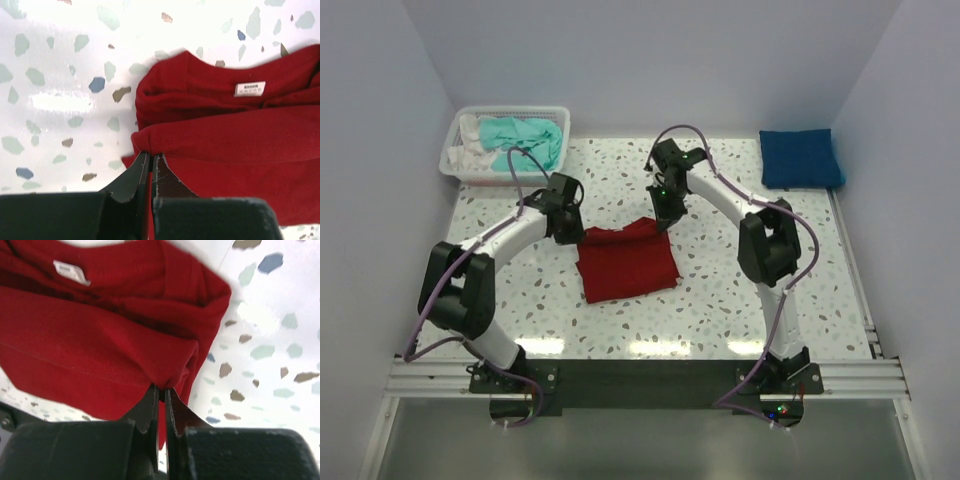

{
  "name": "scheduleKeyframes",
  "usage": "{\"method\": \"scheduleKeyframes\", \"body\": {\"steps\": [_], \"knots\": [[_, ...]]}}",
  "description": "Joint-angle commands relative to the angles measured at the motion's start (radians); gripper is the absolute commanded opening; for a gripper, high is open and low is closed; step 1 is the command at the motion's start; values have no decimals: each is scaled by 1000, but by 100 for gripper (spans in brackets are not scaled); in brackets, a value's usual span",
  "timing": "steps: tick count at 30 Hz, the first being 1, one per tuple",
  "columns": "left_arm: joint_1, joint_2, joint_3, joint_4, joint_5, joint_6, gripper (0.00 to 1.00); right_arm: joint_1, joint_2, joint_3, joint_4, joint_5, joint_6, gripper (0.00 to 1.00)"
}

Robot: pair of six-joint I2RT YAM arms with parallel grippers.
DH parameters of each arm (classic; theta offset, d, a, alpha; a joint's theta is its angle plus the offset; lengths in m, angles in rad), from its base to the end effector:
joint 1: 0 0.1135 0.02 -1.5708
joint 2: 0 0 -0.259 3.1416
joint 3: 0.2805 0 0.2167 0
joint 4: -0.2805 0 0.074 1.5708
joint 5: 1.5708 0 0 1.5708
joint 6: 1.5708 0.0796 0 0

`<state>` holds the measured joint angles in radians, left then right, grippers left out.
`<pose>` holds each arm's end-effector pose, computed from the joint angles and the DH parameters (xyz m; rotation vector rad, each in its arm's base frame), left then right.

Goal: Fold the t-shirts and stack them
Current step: Fold the tshirt

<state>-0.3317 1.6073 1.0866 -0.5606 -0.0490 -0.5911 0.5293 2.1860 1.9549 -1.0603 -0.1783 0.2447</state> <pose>0.2964 -0.0980 0.1853 -0.3618 2.6474 -0.2385 0.3622 0.2283 0.1893 -0.4510 2.8891 0.3972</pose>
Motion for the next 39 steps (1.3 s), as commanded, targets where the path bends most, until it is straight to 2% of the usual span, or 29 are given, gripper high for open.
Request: {"method": "scheduleKeyframes", "body": {"steps": [1,3,4,7,14,16,17,22,24,25,26,28,29,30,35,39], "knots": [[14,34,-13,159,-38,34,0,-25,-12,-57,152,20,21,0],[16,68,-13,189,-45,39,0,-34,-18,-100,196,31,40,2],[16,75,-10,191,-48,39,0,-44,-20,-120,210,31,47,15],[17,83,-8,185,-57,37,15,-49,-73,-154,233,52,62,31],[14,-70,-89,225,-71,50,58,-52,-302,-318,385,135,108,45],[14,-144,-114,231,-65,45,63,-54,-359,-414,495,91,129,48],[11,-171,-154,254,-55,48,64,-54,-403,-450,546,-9,133,50],[-20,-290,-278,381,63,91,60,-54,-390,-594,829,-367,156,51],[-23,-279,-306,444,154,102,52,-54,-355,-641,926,-493,218,51],[-23,-271,-312,465,175,102,48,-52,-342,-652,1026,-521,235,51],[-23,-261,-318,511,193,96,40,-52,-327,-660,1055,-545,255,51],[-18,-216,-314,545,222,65,30,-55,-274,-660,1149,-591,292,52],[-9,-196,-306,591,219,48,20,-57,-253,-657,1168,-596,309,52],[0,-155,-298,600,221,33,16,-58,-238,-650,1187,-602,318,52],[51,-17,-217,668,225,2,9,-115,-106,-614,1286,-639,380,52],[75,153,-134,657,219,1,6,-161,-11,-574,1318,-652,415,52]]}}
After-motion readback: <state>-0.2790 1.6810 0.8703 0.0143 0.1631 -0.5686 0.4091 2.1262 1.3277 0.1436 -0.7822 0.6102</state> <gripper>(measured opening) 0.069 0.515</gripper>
